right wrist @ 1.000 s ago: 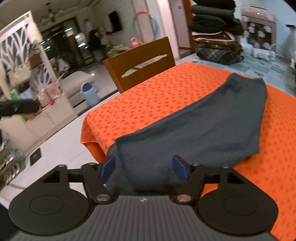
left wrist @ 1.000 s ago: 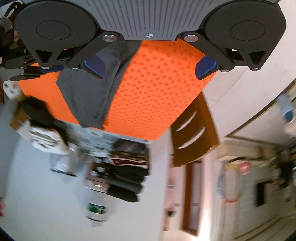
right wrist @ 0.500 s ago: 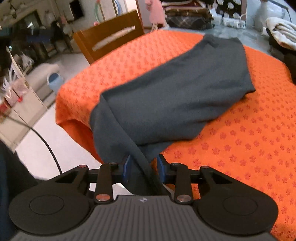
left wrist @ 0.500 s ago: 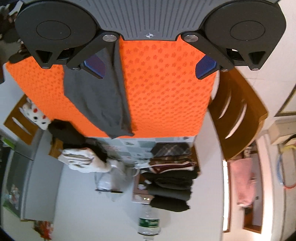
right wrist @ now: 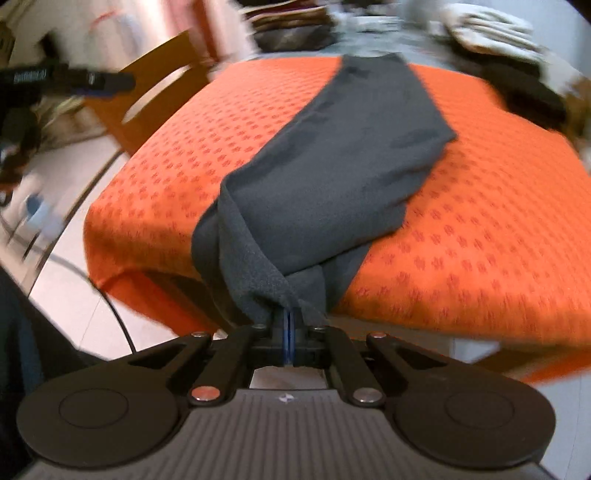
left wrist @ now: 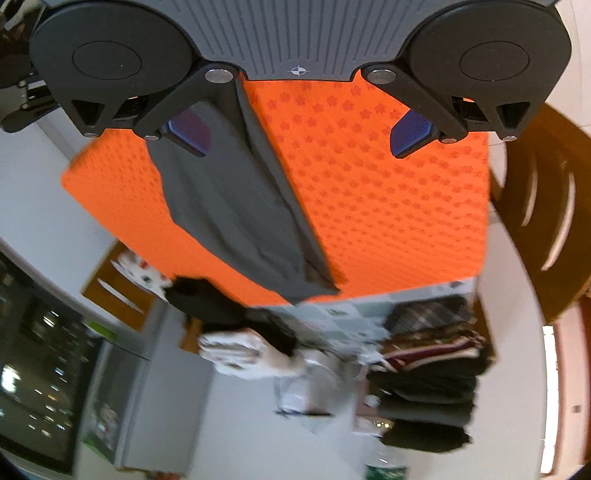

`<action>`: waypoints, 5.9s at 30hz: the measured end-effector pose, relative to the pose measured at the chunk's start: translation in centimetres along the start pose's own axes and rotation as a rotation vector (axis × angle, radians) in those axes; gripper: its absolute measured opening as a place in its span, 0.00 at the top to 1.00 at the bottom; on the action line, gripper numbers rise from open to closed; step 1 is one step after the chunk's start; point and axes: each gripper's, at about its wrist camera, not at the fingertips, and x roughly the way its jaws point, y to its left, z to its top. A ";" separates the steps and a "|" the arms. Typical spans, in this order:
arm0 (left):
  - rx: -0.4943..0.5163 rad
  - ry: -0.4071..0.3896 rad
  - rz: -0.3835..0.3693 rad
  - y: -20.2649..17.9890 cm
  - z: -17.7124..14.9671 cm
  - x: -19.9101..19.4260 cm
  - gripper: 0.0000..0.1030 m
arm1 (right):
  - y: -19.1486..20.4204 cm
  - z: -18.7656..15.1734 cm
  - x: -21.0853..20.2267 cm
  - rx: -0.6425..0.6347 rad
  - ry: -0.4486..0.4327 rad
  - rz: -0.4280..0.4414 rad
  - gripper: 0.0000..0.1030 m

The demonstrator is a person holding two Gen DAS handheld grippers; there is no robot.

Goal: Fold clothes

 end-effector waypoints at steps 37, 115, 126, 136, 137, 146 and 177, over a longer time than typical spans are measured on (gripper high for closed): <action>0.122 0.171 -0.237 1.4 1.5 6.9 0.33 | 3.5 -2.5 -2.1 0.482 -0.237 -0.270 0.83; 0.054 0.501 -0.358 -0.8 3.6 19.1 0.83 | -0.7 -11.1 4.1 0.935 -0.279 -0.006 0.95; 0.027 0.422 -0.460 0.5 5.8 15.5 0.97 | -0.1 -11.0 3.1 0.965 -0.301 0.097 0.95; 0.091 0.497 -0.408 1.4 4.3 16.7 0.96 | 0.7 -10.8 5.0 0.959 -0.207 0.054 0.93; 0.095 0.509 -0.401 1.5 3.9 16.9 0.94 | 0.8 -10.7 5.3 0.945 -0.185 0.041 0.92; 0.027 0.476 -0.424 3.4 2.6 15.1 0.52 | 0.1 -7.4 2.8 0.724 -0.236 -0.011 0.70; -0.219 0.245 -0.338 2.7 -2.5 10.6 0.51 | -12.5 3.5 11.6 0.539 -0.128 0.349 0.70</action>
